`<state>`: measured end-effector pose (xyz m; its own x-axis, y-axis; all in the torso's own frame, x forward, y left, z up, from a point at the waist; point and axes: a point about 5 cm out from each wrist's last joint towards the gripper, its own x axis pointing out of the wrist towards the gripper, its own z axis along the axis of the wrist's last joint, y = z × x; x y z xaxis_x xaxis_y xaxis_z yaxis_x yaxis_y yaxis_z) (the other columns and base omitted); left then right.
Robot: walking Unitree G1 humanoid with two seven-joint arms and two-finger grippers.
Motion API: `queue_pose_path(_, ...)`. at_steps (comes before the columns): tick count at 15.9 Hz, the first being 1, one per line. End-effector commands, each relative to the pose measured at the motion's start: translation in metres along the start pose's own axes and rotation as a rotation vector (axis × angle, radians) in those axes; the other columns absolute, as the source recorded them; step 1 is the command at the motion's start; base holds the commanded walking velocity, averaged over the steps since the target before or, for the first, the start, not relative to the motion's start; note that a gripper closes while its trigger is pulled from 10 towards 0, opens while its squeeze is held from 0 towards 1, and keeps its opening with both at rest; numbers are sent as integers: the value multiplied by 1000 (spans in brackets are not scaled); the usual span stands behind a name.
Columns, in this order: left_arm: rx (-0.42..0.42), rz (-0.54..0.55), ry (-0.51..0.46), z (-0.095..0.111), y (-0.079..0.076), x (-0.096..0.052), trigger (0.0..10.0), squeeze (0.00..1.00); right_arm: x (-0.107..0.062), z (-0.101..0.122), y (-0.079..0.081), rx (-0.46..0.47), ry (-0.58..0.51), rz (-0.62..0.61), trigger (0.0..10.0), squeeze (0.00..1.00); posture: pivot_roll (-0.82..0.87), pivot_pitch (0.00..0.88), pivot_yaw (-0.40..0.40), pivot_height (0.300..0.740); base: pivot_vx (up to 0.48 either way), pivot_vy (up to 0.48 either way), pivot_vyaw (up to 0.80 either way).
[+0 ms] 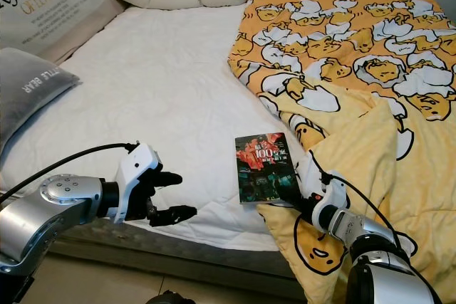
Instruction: Clean up the room
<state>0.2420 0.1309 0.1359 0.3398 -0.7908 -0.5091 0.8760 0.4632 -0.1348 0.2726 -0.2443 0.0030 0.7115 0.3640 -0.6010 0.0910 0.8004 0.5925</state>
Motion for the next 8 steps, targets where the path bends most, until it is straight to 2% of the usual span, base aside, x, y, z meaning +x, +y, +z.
queue_pose_path(1,-7,25,-10,1,3,-5,10000,4,3,1,3,58,-45,16,10000,0,110,0,106,740,0,0,0)
queue_pose_path(2,-8,28,-14,1,3,-6,10000,8,3,3,4,81,-65,27,10000,0,111,0,107,740,0,0,0)
queue_pose_path(3,-11,35,-26,3,5,-6,10000,4,2,8,7,152,-130,73,10000,0,109,0,108,740,0,0,0)
queue_pose_path(5,-17,35,-38,4,5,-7,10000,4,0,14,10,226,-190,152,10000,0,108,0,106,740,0,0,0)
queue_pose_path(8,-22,35,-42,5,5,-6,10000,8,-1,15,13,275,-199,216,10000,0,109,0,104,740,0,0,0)
